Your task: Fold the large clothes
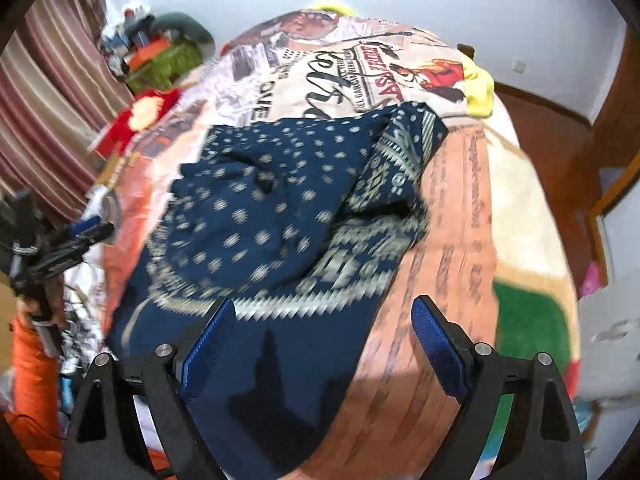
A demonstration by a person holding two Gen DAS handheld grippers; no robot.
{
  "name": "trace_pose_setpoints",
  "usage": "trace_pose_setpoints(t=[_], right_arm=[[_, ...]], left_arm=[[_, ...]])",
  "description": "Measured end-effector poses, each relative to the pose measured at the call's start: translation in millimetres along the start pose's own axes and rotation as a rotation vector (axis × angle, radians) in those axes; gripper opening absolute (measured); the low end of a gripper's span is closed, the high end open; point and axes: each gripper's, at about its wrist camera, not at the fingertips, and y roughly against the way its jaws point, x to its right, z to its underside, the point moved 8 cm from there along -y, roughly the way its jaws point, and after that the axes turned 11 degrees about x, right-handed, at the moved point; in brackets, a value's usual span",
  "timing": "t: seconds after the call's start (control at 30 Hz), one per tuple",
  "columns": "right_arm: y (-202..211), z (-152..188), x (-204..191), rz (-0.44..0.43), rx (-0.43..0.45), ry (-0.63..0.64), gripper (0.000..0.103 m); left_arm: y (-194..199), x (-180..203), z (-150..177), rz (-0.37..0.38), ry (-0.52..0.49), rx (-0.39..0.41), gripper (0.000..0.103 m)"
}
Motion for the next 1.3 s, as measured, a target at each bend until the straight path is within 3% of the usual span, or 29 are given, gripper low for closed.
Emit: trace_pose_setpoints(t=[0.17,0.3,0.5,0.6,0.7,0.73,0.77,0.8,0.83,0.9,0.97,1.1,1.2,1.3], right_arm=[[23,31,-7,-0.065,0.029,-0.076,0.089],[28,59,-15,-0.129,0.005,-0.163,0.089],[21,94,-26,-0.166,-0.056,-0.213,0.088],[6,110,-26,-0.199,-0.094,-0.287,0.086],[1,113,-34,-0.167,-0.068,-0.235,0.083],[0,113,-37,-0.164,-0.061,-0.222,0.081],[-1,111,-38,-0.163,-0.055,-0.217,0.073],[-1,110,-38,-0.158,-0.050,-0.217,0.057],[-1,109,-37,-0.152,-0.043,-0.217,0.049],[-2,106,-38,-0.163,-0.029,-0.222,0.026],[0,98,-38,-0.183,-0.004,-0.225,0.015],[6,78,-38,-0.229,0.058,-0.238,0.009],[13,53,-42,-0.252,0.108,-0.200,0.008],[17,23,-45,-0.259,0.170,-0.175,0.008]], left_arm=[[4,-37,47,-0.045,0.073,-0.061,0.072],[-1,-56,90,-0.055,0.171,-0.121,0.072],[-20,-58,149,0.039,0.394,-0.239,0.072],[-20,-55,152,0.032,0.399,-0.198,0.073],[-22,-46,150,0.055,0.408,-0.211,0.071],[-22,-44,149,0.072,0.416,-0.215,0.066],[-21,-39,145,0.099,0.413,-0.214,0.051],[-20,-33,141,0.112,0.396,-0.212,0.043],[-18,-27,137,0.111,0.366,-0.208,0.039],[-14,-16,129,0.117,0.308,-0.194,0.020],[-7,-2,114,0.139,0.267,-0.163,0.009],[22,21,60,0.198,0.218,-0.031,0.008],[41,30,14,0.260,0.241,0.057,0.008],[48,34,-34,0.263,0.225,0.142,0.008]])
